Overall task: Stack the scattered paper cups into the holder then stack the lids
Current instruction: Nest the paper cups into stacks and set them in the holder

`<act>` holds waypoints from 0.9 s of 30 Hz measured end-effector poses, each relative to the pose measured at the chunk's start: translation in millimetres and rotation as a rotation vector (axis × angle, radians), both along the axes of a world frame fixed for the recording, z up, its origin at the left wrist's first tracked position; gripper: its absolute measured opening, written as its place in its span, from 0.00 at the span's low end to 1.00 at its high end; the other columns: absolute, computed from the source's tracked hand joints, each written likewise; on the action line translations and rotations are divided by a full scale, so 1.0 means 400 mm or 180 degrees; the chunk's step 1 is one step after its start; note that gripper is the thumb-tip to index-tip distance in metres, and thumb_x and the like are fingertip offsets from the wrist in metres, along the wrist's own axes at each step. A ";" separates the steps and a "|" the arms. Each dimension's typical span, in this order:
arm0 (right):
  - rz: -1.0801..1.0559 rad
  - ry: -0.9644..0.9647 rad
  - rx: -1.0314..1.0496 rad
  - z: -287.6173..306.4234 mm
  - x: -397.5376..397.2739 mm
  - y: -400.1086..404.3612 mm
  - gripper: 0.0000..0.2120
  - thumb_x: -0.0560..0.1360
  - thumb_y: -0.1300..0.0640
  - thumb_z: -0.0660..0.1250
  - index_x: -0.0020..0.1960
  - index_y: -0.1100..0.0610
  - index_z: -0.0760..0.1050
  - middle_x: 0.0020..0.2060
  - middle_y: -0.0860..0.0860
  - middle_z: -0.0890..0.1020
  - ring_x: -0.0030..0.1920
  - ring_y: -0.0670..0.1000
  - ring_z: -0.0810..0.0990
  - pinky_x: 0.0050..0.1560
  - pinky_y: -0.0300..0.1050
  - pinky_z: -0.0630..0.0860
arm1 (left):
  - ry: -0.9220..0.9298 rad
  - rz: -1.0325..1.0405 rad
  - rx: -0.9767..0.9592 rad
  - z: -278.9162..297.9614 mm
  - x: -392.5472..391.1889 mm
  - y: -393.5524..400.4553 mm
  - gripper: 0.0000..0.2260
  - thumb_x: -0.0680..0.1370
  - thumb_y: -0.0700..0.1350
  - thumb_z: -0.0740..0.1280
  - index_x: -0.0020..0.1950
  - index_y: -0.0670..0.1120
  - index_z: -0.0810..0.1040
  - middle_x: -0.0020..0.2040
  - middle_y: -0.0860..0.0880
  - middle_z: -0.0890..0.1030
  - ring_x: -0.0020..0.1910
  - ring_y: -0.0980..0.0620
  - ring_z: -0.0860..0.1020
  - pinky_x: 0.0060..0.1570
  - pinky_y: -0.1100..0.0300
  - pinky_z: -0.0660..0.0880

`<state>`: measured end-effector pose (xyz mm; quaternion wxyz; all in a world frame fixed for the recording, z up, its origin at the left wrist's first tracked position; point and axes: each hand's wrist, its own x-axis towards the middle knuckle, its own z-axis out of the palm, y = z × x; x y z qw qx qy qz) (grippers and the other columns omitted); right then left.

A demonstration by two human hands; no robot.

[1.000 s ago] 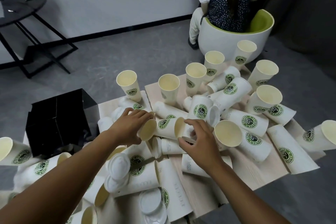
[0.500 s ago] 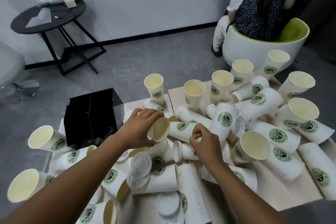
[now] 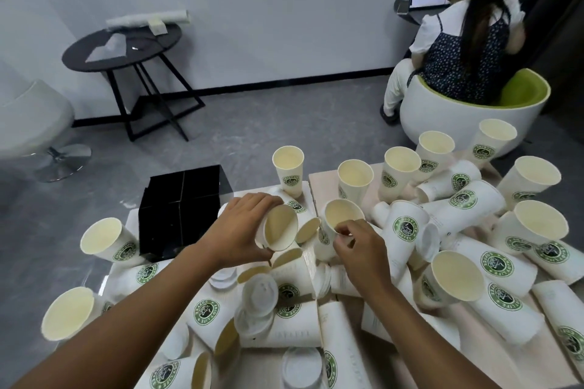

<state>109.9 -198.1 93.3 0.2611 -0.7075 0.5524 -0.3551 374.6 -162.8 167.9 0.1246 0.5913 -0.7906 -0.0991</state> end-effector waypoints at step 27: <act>0.2341 -0.1018 -0.2411 0.499 0.190 0.318 0.02 0.74 0.64 0.75 0.45 0.61 0.83 0.42 0.50 0.82 0.36 0.40 0.75 0.41 0.25 0.70 | 0.1144 0.1999 -0.1351 0.277 0.173 0.643 0.38 0.62 0.56 0.82 0.67 0.63 0.69 0.63 0.62 0.77 0.62 0.57 0.78 0.56 0.61 0.76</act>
